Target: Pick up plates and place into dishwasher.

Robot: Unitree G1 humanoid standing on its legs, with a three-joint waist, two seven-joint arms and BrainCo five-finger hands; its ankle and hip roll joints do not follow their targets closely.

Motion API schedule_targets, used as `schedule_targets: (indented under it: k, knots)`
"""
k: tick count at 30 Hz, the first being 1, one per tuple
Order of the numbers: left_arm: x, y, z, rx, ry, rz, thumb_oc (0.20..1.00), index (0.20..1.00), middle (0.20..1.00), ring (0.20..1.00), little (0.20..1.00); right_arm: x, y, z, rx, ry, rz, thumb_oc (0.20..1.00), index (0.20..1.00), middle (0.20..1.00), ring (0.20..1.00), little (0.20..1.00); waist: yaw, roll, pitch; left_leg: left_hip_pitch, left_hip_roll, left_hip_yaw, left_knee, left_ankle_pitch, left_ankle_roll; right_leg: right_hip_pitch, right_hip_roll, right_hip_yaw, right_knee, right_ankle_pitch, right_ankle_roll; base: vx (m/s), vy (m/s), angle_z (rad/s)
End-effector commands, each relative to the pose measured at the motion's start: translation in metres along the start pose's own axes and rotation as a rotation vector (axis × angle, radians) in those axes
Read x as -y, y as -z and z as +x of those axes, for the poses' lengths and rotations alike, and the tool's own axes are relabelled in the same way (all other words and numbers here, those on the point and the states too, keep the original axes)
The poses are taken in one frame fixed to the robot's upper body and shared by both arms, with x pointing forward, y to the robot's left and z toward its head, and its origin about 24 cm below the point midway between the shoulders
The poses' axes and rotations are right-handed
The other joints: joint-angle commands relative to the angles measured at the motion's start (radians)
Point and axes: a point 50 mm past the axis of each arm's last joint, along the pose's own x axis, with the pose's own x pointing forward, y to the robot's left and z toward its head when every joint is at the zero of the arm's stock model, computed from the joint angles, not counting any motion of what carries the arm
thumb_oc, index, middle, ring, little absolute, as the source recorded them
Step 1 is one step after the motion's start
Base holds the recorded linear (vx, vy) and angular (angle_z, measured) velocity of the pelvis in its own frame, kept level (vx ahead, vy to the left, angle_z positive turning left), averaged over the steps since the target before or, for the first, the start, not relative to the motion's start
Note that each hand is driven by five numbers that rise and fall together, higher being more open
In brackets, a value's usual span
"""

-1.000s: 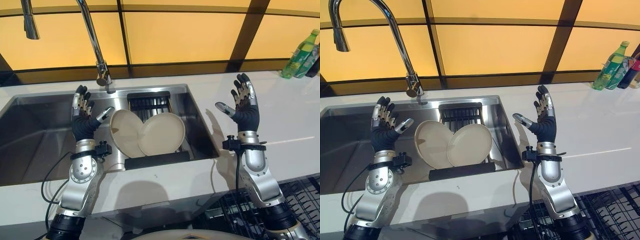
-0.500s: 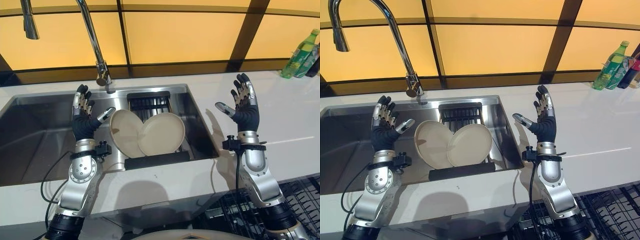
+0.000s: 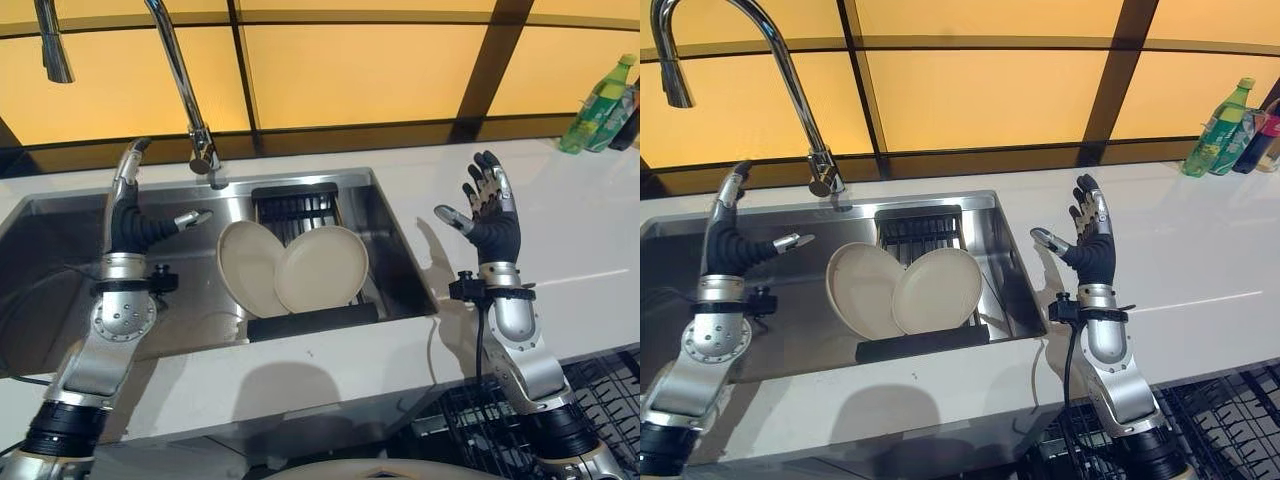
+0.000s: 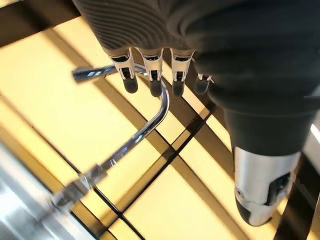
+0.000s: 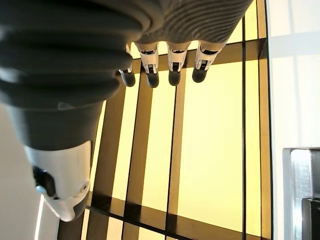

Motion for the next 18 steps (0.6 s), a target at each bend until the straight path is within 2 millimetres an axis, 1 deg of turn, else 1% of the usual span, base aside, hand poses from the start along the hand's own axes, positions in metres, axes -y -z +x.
schedule_targets:
  k: [1,2,5,7,12,14,16,18]
  knots:
    - [-0.037,0.003,0.027,0.072,-0.137,0.237,1.000,1.000,1.000,1.000,1.000,0.014,-0.023,0.009,0.096,-0.017,-0.030,1.000,1.000,1.000,1.000,1.000,-0.012,0.050,-0.073,0.008,-0.024,0.068,-0.014,-0.035,0.093,-0.133,0.062,0.043,0.020,0.074,-0.055,0.02,0.035,-0.01]
    - [-0.039,0.004,0.028,0.075,-0.138,0.258,1.000,1.000,1.000,1.000,1.000,0.014,-0.023,0.009,0.095,-0.018,-0.030,1.000,1.000,1.000,1.000,1.000,-0.012,0.050,-0.073,0.007,-0.025,0.068,-0.013,-0.035,0.093,-0.133,0.062,0.044,0.020,0.074,-0.055,0.03,0.043,-0.01]
    - [-0.051,0.008,0.033,0.112,-0.124,0.467,1.000,1.000,1.000,1.000,1.000,0.017,-0.023,0.010,0.085,-0.027,-0.034,1.000,1.000,1.000,1.000,1.000,-0.016,0.055,-0.074,0.004,-0.025,0.073,-0.014,-0.033,0.090,-0.138,0.058,0.042,0.019,0.077,-0.053,0.03,0.044,-0.02]
    - [-0.055,0.012,0.033,0.134,-0.091,0.576,1.000,1.000,1.000,1.000,1.000,0.018,-0.023,0.010,0.078,-0.034,-0.037,1.000,1.000,1.000,1.000,1.000,-0.017,0.058,-0.075,0.003,-0.026,0.076,-0.012,-0.034,0.089,-0.139,0.055,0.042,0.020,0.079,-0.050,0.05,0.048,-0.03]
    - [-0.053,0.022,0.029,0.182,0.052,0.792,1.000,1.000,1.000,1.000,1.000,0.022,-0.023,0.009,0.061,-0.041,-0.047,1.000,1.000,1.000,1.000,1.000,-0.022,0.062,-0.071,0.002,-0.032,0.081,-0.008,-0.036,0.090,-0.147,0.047,0.043,0.023,0.084,-0.044,0.05,0.053,-0.02]
    - [-0.052,0.025,0.026,0.201,0.070,0.835,1.000,1.000,1.000,1.000,1.000,0.023,-0.023,0.009,0.057,-0.042,-0.049,1.000,1.000,1.000,1.000,1.000,-0.025,0.062,-0.068,0.002,-0.034,0.083,-0.007,-0.037,0.091,-0.148,0.044,0.045,0.024,0.086,-0.042,0.05,0.053,0.00]
    - [-0.051,0.024,0.025,0.246,0.084,0.898,1.000,1.000,1.000,1.000,1.000,0.025,-0.022,0.009,0.049,-0.041,-0.053,1.000,1.000,1.000,1.000,1.000,-0.025,0.061,-0.067,0.003,-0.036,0.083,-0.007,-0.039,0.093,-0.150,0.041,0.045,0.023,0.089,-0.040,0.05,0.051,0.00]
    - [-0.048,0.026,0.021,0.281,0.113,0.922,1.000,1.000,1.000,1.000,1.000,0.025,-0.020,0.008,0.043,-0.047,-0.056,1.000,1.000,1.000,1.000,1.000,-0.028,0.061,-0.066,0.005,-0.037,0.086,-0.007,-0.041,0.094,-0.152,0.038,0.047,0.023,0.091,-0.036,0.05,0.052,0.00]
